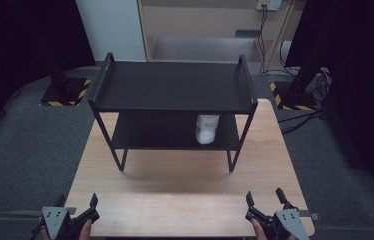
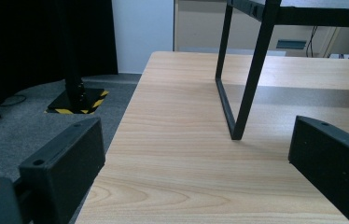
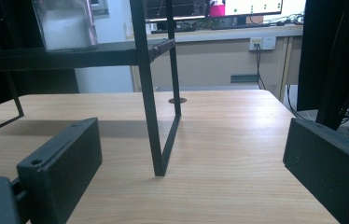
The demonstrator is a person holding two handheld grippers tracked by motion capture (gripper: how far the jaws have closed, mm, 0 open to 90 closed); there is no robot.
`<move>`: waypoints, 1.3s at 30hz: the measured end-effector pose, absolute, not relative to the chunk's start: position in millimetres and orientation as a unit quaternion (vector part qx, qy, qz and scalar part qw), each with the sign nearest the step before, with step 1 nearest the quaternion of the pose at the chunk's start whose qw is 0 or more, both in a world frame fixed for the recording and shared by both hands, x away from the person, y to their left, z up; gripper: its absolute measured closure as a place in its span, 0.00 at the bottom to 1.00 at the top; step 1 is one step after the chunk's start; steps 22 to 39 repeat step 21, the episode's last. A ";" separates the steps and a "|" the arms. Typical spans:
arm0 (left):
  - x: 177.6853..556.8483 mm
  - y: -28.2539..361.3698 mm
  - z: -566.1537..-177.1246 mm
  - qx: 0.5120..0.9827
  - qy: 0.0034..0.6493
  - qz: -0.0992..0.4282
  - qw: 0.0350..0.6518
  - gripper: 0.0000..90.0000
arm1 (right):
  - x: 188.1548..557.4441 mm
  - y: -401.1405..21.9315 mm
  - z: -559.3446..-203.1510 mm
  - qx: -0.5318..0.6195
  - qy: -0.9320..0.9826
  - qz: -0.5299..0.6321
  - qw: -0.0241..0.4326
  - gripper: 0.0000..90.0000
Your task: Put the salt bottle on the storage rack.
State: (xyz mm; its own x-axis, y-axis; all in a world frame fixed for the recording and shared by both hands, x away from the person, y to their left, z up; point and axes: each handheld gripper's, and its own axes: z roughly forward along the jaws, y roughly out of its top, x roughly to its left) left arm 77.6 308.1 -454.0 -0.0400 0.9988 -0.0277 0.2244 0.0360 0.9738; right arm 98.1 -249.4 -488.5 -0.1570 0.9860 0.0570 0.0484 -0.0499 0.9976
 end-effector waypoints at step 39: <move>72.0 309.2 -455.4 0.538 0.567 0.443 0.439 0.03 | 94.3 -249.4 -490.1 0.486 0.529 0.551 0.425 0.06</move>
